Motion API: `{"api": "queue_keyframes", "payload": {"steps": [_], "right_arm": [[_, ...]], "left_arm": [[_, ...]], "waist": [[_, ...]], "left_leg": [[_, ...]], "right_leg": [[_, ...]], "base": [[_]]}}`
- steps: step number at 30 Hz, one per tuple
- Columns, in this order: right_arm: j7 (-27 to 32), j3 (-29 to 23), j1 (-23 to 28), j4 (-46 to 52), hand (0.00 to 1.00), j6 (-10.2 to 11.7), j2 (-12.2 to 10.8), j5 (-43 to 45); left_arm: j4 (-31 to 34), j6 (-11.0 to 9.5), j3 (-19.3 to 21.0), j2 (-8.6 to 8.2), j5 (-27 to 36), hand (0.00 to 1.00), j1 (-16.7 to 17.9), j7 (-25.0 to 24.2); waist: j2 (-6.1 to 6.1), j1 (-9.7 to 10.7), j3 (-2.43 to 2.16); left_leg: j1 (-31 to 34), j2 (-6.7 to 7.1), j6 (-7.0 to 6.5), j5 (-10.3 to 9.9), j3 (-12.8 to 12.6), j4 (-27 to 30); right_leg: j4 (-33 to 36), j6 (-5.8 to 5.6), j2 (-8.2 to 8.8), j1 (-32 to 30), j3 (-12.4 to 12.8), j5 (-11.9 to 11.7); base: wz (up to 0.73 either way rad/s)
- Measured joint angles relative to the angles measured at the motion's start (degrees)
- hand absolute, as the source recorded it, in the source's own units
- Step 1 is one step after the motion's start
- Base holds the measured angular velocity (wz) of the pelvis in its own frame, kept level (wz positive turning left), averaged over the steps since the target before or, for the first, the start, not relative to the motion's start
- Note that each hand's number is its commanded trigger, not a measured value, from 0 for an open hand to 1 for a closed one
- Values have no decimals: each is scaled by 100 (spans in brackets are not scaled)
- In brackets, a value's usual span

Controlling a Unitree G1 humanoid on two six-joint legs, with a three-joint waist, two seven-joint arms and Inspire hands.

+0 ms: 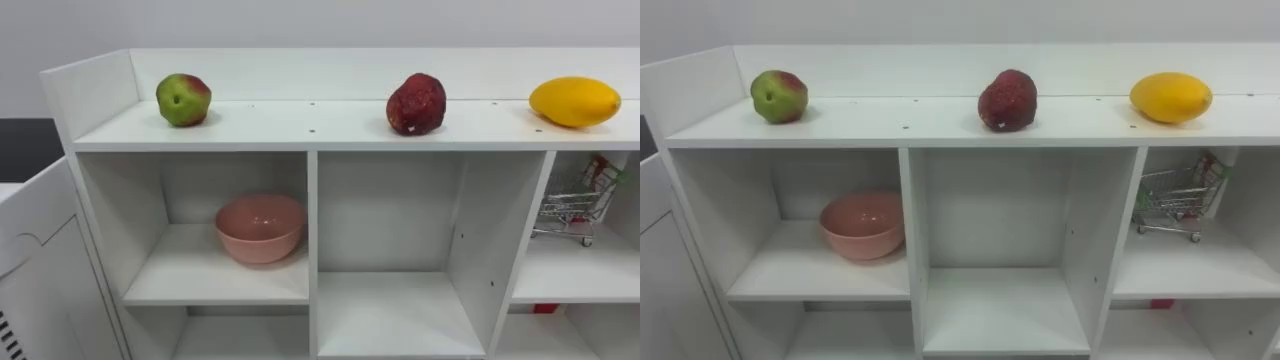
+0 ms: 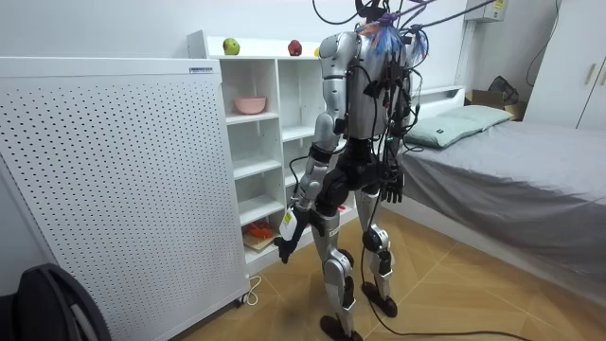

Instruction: Arrange fruit in the closet

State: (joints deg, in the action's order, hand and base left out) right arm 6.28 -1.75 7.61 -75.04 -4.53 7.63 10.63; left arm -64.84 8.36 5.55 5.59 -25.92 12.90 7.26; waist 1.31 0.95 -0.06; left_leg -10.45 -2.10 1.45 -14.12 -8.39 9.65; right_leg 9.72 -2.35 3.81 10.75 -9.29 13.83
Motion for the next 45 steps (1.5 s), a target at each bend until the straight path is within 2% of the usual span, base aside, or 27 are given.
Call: {"api": "queue_keyframes", "payload": {"steps": [6,10,12,16,19,22,25,27,30,32,34,36,38,41,45], "right_arm": [[3,49,-30,-2,0,-7,0,-52],[89,47,-20,-5,0,-13,0,-381],[183,-27,-47,-2,0,9,-8,-864],[349,-476,-6,228,0,132,-32,-2170],[641,-1134,-17,797,0,219,-30,-2857],[1052,-1720,-185,1296,0,363,-11,-3033],[1486,-1896,-280,2237,0,491,-10,-3159],[1712,-1886,-286,3096,0,510,-10,-3156],[2146,-1900,-338,4262,0,717,-10,-2994],[2352,-1851,-333,4904,0,782,-10,-2770],[2634,-1785,-299,5781,0,895,-9,-2562],[2817,-1776,-312,6235,0,1006,-8,-2398],[2953,-1753,-317,6711,0,1011,-9,-2109],[3170,-1734,-354,7266,0,1180,-8,-1569],[3412,-1711,-564,7726,0,1325,-5,-751]], "left_arm": [[2,7,-1,1,0,0,1,0],[1,5,-2,1,-7,0,3,0],[3,1,-2,4,-8,0,-1,-1],[86,-40,194,4,-10,0,17,20],[120,-174,382,50,-79,0,46,191],[230,-278,554,91,-81,0,92,261],[328,-393,622,108,-77,0,198,362],[332,-426,618,107,-75,0,213,380],[343,-475,624,115,-75,0,224,458],[378,-478,594,130,-80,0,255,460],[375,-495,536,137,-77,0,263,461],[377,-517,531,136,-74,0,262,461],[405,-518,476,134,-76,0,296,456],[417,-524,372,139,-86,0,321,447],[405,-642,355,144,-126,0,280,426]], "waist": [[13,-10,-7],[15,-33,-4],[13,4,-1],[24,14,4],[21,71,3],[35,122,-7],[54,152,-21],[41,148,-17],[57,142,-18],[84,128,-19],[75,50,-22],[51,28,-34],[27,26,-40],[-3,6,-13],[-47,-28,20]], "left_leg": [[-13,-1,0,0,-3,3],[-11,-1,0,0,0,2],[-4,-2,0,0,-1,2],[-3,-1,0,0,-4,0],[-6,1,0,0,-24,-1],[-15,1,-1,0,-51,-10],[-11,1,-1,1,-76,-15],[22,-1,-3,2,-102,-12],[89,-4,-5,3,-105,-10],[102,-4,-5,3,-103,-11],[183,-13,-4,4,-104,0],[214,-21,-1,7,-100,-2],[220,-21,-2,7,-101,-3],[228,-21,-2,7,-102,-3],[302,-21,-8,16,-97,-4]], "right_leg": [[0,0,0,-1,-5,0],[1,0,-1,9,1,0],[-10,0,2,10,-7,-1],[-13,-1,-5,2,59,-1],[-5,-4,-5,-6,54,-3],[-6,-7,-6,-6,74,-7],[10,-8,-7,-35,101,-10],[31,-7,-10,-122,140,-20],[12,-10,-14,-182,134,-54],[9,-10,-14,-192,128,-54],[29,-6,-21,-277,135,-61],[23,3,-29,-302,129,-76],[20,2,-29,-307,130,-77],[21,2,-31,-319,130,-81],[19,-3,-31,-398,123,-104]], "base": [[0],[0],[0],[0],[-4],[-3],[-4],[-10],[-1],[0],[0],[0],[0],[0],[0]]}}
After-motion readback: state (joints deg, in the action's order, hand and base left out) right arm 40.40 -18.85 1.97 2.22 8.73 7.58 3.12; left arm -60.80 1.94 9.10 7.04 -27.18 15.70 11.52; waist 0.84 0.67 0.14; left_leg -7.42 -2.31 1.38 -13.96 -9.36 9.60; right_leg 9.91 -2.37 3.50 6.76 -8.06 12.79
